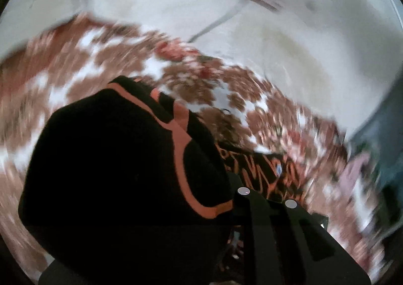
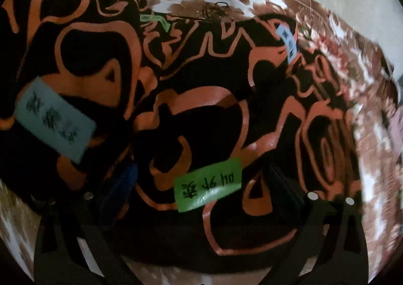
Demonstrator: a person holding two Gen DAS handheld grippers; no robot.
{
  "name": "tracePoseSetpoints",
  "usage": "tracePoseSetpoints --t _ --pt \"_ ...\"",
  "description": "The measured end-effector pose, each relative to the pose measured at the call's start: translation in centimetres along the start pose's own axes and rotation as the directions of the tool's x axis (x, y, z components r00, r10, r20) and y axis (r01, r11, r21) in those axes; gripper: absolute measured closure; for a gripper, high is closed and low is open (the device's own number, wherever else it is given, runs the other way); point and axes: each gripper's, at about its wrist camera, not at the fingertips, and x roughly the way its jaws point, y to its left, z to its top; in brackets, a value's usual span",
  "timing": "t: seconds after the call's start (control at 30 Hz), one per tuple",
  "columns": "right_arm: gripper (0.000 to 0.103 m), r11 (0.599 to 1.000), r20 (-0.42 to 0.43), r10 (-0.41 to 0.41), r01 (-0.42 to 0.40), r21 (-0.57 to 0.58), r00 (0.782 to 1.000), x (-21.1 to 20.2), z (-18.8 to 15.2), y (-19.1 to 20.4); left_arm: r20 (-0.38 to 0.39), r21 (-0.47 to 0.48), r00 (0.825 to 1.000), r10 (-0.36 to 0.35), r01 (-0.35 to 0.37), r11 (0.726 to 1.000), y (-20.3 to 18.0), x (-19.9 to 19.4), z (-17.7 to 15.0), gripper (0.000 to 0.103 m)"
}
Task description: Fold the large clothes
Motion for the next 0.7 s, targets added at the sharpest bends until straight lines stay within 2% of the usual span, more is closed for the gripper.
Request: tracePoseSetpoints --t 0.1,0.13,0.17,0.23,0.27,0.33,0.37,0.4,0.43,0.47,0.5,0.57,0.6,0.63,0.67,0.7 --pt "0.004 0.998 0.034 0.046 -0.047 0.03 0.998 0.0 -0.1 -0.7 -0.001 0.184 0.999 0.035 -0.034 0.982 -5.9 0.2 0.7 0.088" --pt "0.005 0.995 0.044 0.089 -0.091 0.048 0.995 -0.3 -0.2 -1.5 0.002 0.231 0.999 0.04 -0.039 0.972 -7.8 0.1 0.9 0.088" --pt "0.011 0.989 0.056 0.134 -0.137 0.061 0.989 -0.7 -0.4 -2.5 0.011 0.293 0.999 0.045 -0.046 0.955 -10.1 0.1 1.0 0.088" --pt "0.014 0.97 0.092 0.212 -0.221 0.106 0.973 -2.6 -1.2 -5.7 0.028 0.382 0.999 0.043 -0.051 0.923 -13.5 -0.2 1.1 0.088" --pt "0.013 0.964 0.11 0.218 -0.231 0.131 0.97 -3.5 -1.6 -7.3 0.039 0.445 0.998 0.042 -0.055 0.894 -15.9 -0.3 0.9 0.088" --pt "0.009 0.95 0.16 0.2 -0.231 0.209 0.967 -6.7 -3.6 -13.1 0.037 0.536 0.998 0.055 -0.067 0.842 -19.4 -0.1 -0.3 0.088" --pt "0.007 0.945 0.165 0.183 -0.22 0.242 0.969 -7.8 -4.5 -16.0 0.033 0.589 0.997 0.072 -0.078 0.805 -21.7 0.5 -1.5 0.088" --pt "0.007 0.941 0.161 0.168 -0.207 0.269 0.973 -8.4 -5.3 -18.1 0.021 0.616 0.996 0.083 -0.079 0.784 -23.1 1.1 -2.4 0.088" --pt "0.007 0.934 0.15 0.152 -0.191 0.301 0.977 -8.9 -6.1 -20.8 -0.004 0.66 0.994 0.114 -0.083 0.746 -25.1 2.4 -4.1 0.088" --pt "0.007 0.917 0.126 0.149 -0.185 0.354 0.981 -9.3 -7.3 -24.8 -0.014 0.71 0.988 0.154 -0.098 0.697 -26.9 3.7 -6.3 0.088" --pt "0.007 0.904 0.114 0.153 -0.186 0.385 0.982 -9.3 -7.9 -27.0 -0.021 0.751 0.982 0.189 -0.109 0.651 -28.1 5.1 -8.3 0.088" --pt "0.007 0.87 0.088 0.164 -0.186 0.457 0.983 -8.9 -9.3 -32.5 -0.019 0.842 0.963 0.27 -0.131 0.524 -30.2 8.4 -14.0 0.088" --pt "0.007 0.859 0.069 0.159 -0.172 0.482 0.985 -8.6 -10.0 -34.5 -0.006 0.867 0.957 0.291 -0.14 0.478 -30.6 9.4 -16.1 0.088" --pt "0.007 0.848 0.055 0.154 -0.16 0.505 0.987 -8.4 -10.4 -36.4 0.014 0.898 0.95 0.313 -0.149 0.413 -30.8 10.6 -18.8 0.088" --pt "0.007 0.834 0.046 0.156 -0.156 0.53 0.987 -8.2 -10.9 -38.3 0.047 0.931 0.941 0.336 -0.163 0.325 -31.0 11.6 -21.5 0.088" --pt "0.007 0.825 0.045 0.168 -0.166 0.54 0.985 -8.3 -11.4 -39.3 0.08 0.949 0.938 0.337 -0.176 0.263 -31.1 12.0 -23.2 0.088"
